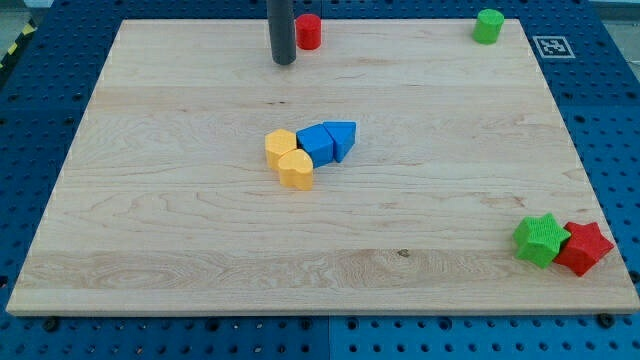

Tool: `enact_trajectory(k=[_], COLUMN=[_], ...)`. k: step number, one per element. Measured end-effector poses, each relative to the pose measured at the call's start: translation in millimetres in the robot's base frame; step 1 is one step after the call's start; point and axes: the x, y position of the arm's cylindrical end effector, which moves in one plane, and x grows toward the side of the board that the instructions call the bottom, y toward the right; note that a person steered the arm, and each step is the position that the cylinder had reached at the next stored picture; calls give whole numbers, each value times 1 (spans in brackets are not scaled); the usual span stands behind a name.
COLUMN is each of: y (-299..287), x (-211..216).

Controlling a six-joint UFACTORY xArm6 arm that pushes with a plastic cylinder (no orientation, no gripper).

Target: Slide the red circle towards the blue blocks

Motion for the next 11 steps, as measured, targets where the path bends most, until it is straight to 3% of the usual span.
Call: enact_trajectory(k=[3, 6, 11], y=[-2, 51, 29], x=[-79, -79, -58])
